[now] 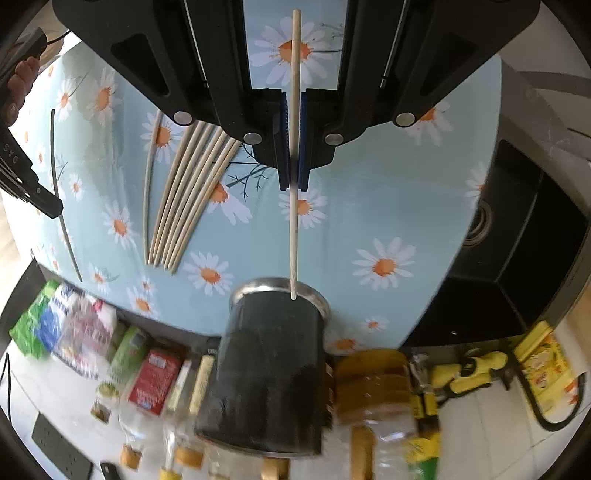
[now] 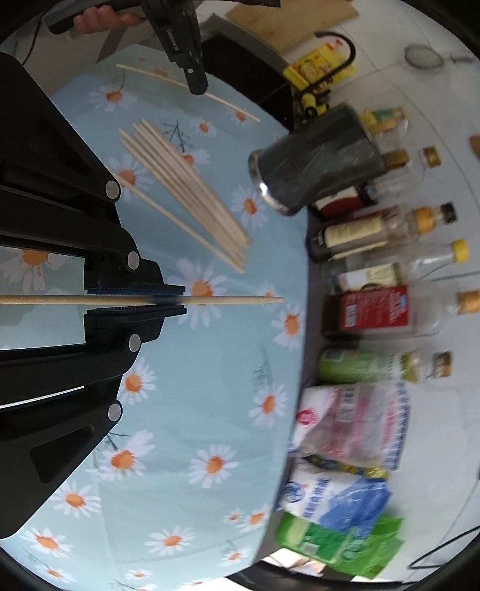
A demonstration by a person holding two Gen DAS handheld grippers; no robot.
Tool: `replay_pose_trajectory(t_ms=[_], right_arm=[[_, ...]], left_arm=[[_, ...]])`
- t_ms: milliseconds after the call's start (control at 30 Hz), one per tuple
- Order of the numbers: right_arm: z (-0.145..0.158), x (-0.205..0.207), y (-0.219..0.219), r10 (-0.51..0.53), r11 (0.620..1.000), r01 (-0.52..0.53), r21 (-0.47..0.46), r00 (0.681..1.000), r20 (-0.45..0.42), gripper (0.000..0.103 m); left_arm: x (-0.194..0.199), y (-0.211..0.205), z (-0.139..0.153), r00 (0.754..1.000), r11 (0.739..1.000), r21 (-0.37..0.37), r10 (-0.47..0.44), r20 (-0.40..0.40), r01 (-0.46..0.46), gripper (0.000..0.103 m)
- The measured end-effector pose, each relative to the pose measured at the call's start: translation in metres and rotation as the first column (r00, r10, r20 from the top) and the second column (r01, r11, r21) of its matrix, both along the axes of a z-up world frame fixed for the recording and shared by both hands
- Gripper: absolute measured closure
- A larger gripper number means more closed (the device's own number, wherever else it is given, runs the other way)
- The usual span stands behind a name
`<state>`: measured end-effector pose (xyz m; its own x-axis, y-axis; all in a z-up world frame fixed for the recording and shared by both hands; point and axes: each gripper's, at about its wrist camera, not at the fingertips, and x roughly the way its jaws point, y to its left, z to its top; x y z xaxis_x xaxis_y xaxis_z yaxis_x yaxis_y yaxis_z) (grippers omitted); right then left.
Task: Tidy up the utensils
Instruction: 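Lift the chopstick with the right gripper over the black utensil holder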
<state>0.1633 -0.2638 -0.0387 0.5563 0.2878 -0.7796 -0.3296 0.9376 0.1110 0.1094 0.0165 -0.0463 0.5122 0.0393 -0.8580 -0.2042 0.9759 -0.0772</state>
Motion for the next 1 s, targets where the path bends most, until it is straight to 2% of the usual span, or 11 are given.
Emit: replay_pose_trajectory(t_ms=[233,500,567,733,833,1000], right_arm=[[0.036,-0.002,0.011,0.098,0.995,-0.1,0.017,0.99,0.097,0.098],[0.086,0.003,0.038,0.162,0.98,-0.182,0.077,0.963,0.214,0.098],[0.1,0.005,0.047,0.168,0.978,-0.193,0.078,0.954,0.25,0.098],[0.132,0.016,0.069,0.149,0.981,-0.181,0.068,0.932,0.329,0.098],[0.15,0.026,0.083,0.136,0.982,-0.175,0.072,0.916,0.378,0.098],[0.177,0.044,0.099,0.102,0.979,-0.167,0.114,0.894,0.436,0.098]], left_arm=[[-0.013,0.005,0.041,0.991,0.994,0.079,0.068,0.112,-0.078,0.098],[-0.01,0.021,0.095,0.968,0.985,0.124,0.093,0.233,-0.124,0.098],[-0.005,0.024,0.107,0.961,0.978,0.156,0.092,0.261,-0.136,0.098],[0.011,0.035,0.141,0.937,0.972,0.18,0.081,0.34,-0.15,0.098],[0.024,0.042,0.162,0.921,0.976,0.174,0.057,0.385,-0.134,0.098],[0.046,0.047,0.179,0.904,0.982,0.161,0.017,0.427,-0.094,0.098]])
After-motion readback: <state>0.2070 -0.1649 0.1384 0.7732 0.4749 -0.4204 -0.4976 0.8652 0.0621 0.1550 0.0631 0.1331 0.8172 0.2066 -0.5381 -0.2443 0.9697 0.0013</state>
